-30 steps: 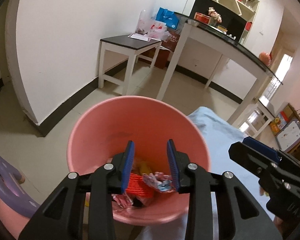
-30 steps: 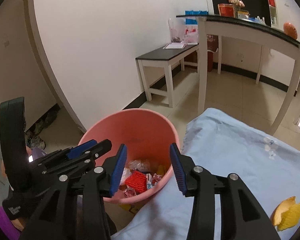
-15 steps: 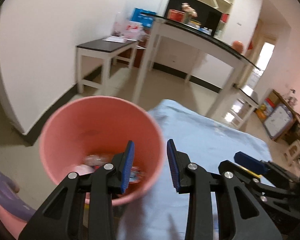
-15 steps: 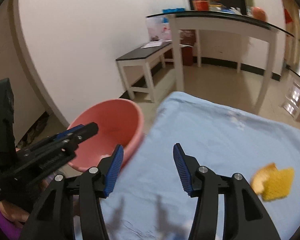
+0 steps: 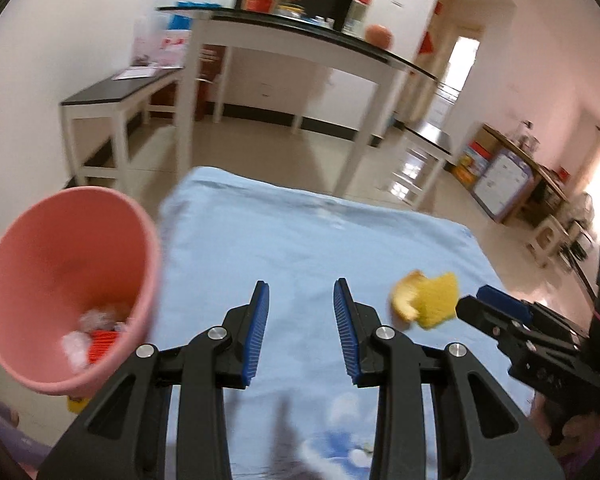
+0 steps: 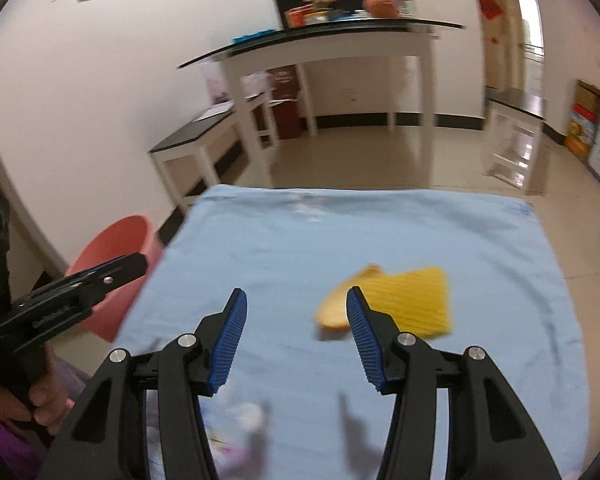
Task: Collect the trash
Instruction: 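Move both tools back over the table toward the yellow foam net, then grasp the yellow crescent chip with the left tool while the right tool grasps the yellow foam net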
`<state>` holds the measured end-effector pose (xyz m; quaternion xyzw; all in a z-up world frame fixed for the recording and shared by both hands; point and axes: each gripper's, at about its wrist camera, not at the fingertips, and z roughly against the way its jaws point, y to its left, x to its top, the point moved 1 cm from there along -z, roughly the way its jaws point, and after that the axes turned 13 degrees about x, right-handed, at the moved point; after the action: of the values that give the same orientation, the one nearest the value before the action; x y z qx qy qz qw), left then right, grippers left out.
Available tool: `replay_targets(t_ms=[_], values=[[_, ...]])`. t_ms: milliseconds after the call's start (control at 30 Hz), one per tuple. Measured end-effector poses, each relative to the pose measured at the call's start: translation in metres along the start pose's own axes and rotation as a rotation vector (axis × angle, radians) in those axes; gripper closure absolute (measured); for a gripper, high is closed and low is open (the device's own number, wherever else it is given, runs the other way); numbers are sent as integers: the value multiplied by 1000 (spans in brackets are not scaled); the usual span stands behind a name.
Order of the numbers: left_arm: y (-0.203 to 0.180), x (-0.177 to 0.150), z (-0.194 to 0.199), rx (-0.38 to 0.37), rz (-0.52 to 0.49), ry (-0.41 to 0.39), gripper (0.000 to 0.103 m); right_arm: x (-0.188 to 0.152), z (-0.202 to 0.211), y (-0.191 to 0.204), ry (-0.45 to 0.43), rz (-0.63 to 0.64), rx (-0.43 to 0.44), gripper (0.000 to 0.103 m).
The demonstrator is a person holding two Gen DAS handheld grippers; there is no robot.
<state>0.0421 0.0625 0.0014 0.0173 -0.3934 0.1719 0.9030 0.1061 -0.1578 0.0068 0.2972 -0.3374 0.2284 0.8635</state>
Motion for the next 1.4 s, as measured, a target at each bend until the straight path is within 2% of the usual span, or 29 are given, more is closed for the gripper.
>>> replay_targets(t_ms=[267,433,567,700,767,833,900,1000,1167,1300,1400], values=[[-61,-6,-33,-114,-120,73,69,-11,28,-68,-32,-114,-81,52],[-95,-15,-63,-116,-196,137,69,-17,32,-89,-38,-160,-100,52],[-108,-20,-86,-109,-182,193,69,-21,30,-99,-33,-180,-101,52],[-115,-18,-99,-112,-158,217,69,-21,29,-102,-34,-185,-93,52],[-117,-19,-104,-116,-149,235,74,-20,27,-103,-34,-188,-87,52],[-119,-22,-108,-120,-148,254,94,-19,25,-104,-31,-197,-76,52],[-118,-24,-107,-120,-150,241,98,-20,23,-105,-24,-217,-54,52],[-112,-23,-101,-114,-133,212,100,-23,18,-106,-4,-247,-11,52],[-85,-17,-83,-49,-96,149,100,-31,6,-104,45,-316,71,52],[-60,-19,-71,-12,-65,128,100,-33,-8,-98,89,-327,64,47],[-44,-25,-61,2,-41,124,100,-31,-22,-95,119,-367,89,47]])
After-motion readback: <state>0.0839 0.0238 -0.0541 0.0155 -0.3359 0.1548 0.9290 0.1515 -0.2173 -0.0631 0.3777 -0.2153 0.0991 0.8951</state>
